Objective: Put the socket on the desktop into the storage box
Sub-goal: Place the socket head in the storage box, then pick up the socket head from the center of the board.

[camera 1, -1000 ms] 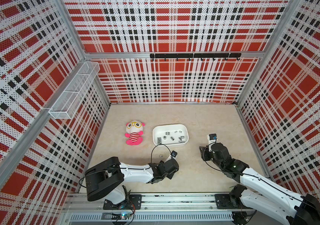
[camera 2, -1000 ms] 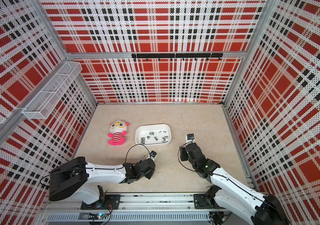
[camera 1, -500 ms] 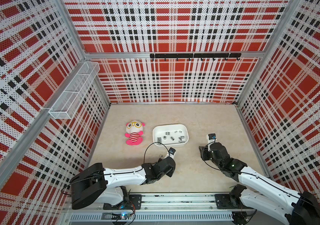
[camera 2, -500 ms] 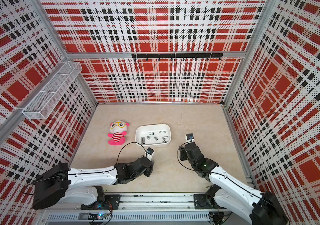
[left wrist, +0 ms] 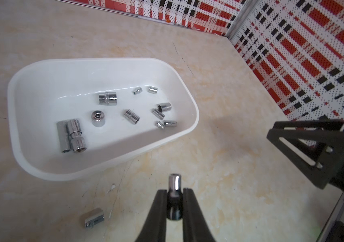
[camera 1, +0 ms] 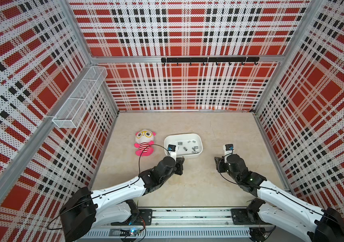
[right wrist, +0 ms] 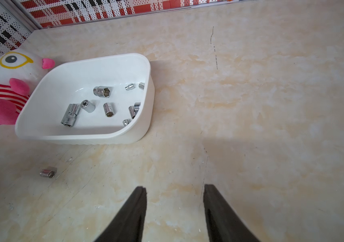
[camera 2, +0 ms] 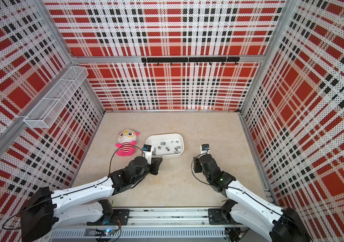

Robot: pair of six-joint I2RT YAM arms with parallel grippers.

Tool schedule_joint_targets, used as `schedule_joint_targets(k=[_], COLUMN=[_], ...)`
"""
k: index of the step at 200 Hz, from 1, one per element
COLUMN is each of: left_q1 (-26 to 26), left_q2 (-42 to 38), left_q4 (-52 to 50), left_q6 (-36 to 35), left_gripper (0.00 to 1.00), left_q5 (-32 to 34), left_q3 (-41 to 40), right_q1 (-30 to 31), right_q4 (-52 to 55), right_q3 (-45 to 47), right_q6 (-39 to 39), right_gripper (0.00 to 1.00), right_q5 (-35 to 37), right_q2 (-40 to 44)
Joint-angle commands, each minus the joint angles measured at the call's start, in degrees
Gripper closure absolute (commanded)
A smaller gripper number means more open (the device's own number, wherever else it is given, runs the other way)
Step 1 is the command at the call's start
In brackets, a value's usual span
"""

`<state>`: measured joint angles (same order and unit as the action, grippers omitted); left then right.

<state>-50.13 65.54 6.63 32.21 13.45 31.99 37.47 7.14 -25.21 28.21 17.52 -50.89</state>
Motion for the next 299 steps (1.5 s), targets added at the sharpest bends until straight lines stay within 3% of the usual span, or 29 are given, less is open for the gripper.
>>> schedule_joint_targets(k=[1,17,52,103,157,194,224,263,299], left_q1=[3.28,4.39,7.05,8.66,9.25,8.94,5.54,-0.93,-7.52], left_q2=[4.12,10.26,23.85,30.58,32.10,31.29,27.00,21.44,18.11], left_q4=[3.82,3.11,2.39,2.59,2.42,1.50,0.85,-3.90,-8.17], left_q6=[1.35,-0.38,-1.43,-2.09,-3.61,-5.19,-6.93,-7.85,-5.59], left_gripper=[1.00,1.00,1.00,1.00,0.96,0.71,0.51,0.50,0.54], left_q5=[-2.29,0.24,-4.97,-6.28,-4.52,-4.32,2.02,11.21,14.03], left_q3=[5.47,9.72,17.98,20.11,21.76,21.74,20.64,20.32,17.82], right_q1=[-0.25,-0.29,-0.21,-0.18,-0.18,-0.21,-0.21,-0.21,-0.18], right_q4=[-0.98,-1.22,-1.42,-2.20,-2.15,-2.30,-2.13,-2.72,-3.65], right_q3=[0.95,1.08,1.22,1.23,1.31,1.31,1.05,1.65,2.07], right_q6=[0.45,0.70,0.81,0.88,0.78,0.47,0.38,-0.20,-0.72], right_gripper=[0.49,0.49,0.49,0.47,0.46,0.44,0.43,0.42,0.42], right_q5=[1.13,0.62,-0.70,-2.53,-2.87,-3.11,-3.39,-3.70,-3.22], right_q2=[1.93,2.11,1.68,0.22,-0.43,-0.42,-0.52,0.62,-0.66])
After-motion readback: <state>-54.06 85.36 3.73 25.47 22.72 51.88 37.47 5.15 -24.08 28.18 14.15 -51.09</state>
